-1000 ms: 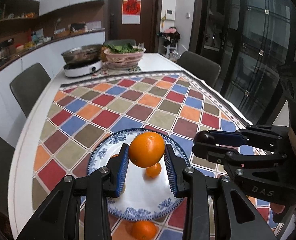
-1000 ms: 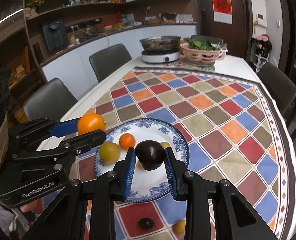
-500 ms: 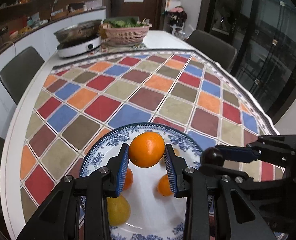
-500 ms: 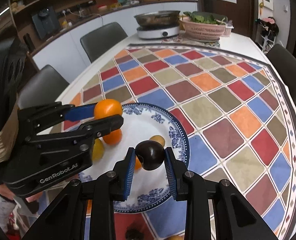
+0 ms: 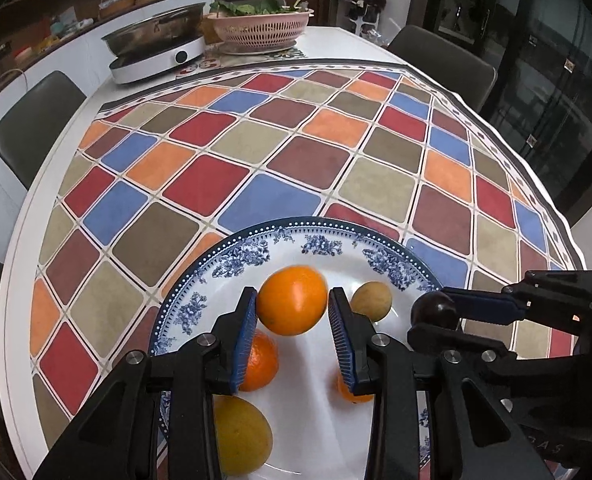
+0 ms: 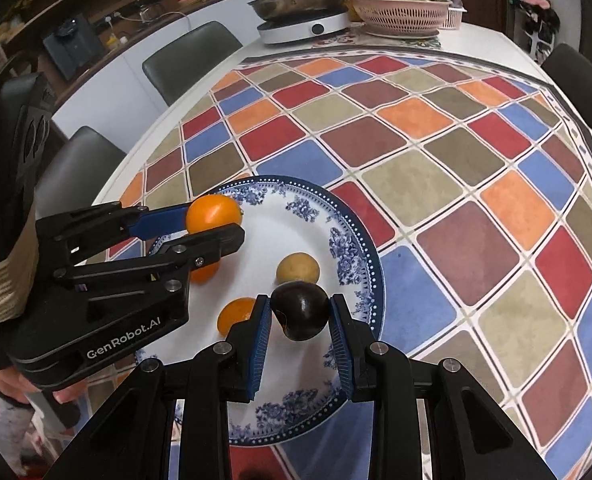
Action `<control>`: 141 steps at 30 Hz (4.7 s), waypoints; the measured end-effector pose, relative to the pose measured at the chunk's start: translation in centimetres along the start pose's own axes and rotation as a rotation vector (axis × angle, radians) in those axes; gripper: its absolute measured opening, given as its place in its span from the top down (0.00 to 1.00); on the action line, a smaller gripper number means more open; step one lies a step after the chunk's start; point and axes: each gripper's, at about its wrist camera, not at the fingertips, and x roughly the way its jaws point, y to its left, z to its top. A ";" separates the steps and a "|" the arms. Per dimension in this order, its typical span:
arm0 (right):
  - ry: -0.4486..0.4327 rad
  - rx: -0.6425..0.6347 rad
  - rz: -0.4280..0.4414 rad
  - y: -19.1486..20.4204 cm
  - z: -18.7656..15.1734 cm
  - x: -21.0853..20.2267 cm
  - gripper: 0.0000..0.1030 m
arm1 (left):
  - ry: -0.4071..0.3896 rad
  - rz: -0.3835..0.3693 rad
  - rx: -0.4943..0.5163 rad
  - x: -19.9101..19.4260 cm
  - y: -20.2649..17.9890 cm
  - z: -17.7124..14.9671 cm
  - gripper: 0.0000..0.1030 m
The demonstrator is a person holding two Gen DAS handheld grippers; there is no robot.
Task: Organize fruits
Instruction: 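Carry the orange and plum onto the white plate and open both tools, then withdraw both open tools from the plate toward the remaining fruits, then grasp the second dark plum with the left tool while the right tool grasps the large green pear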
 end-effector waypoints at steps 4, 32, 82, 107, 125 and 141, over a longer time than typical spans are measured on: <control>-0.002 0.013 0.003 -0.2 0.0 -0.1 0.69 | -0.019 0.016 0.007 -0.7 0.0 0.0 0.53; -0.234 -0.043 -0.051 3.6 -3.5 -12.6 0.61 | -0.270 -0.022 -0.022 -16.0 -3.2 -5.1 0.49; -0.275 0.060 -0.282 -0.3 -18.9 -14.8 0.35 | -0.278 -0.067 0.054 -13.4 -10.4 -16.4 0.26; -0.185 0.105 -0.236 -2.6 -19.3 -9.4 0.35 | -0.117 -0.132 0.087 -5.2 -11.0 -15.3 0.52; -0.161 0.125 -0.212 -3.0 -19.3 -8.4 0.51 | -0.103 -0.155 0.092 -4.9 -11.2 -14.8 0.74; -0.224 0.087 -0.177 -0.3 -18.6 -11.7 0.51 | -0.180 -0.168 0.037 -10.2 -10.1 -15.6 0.74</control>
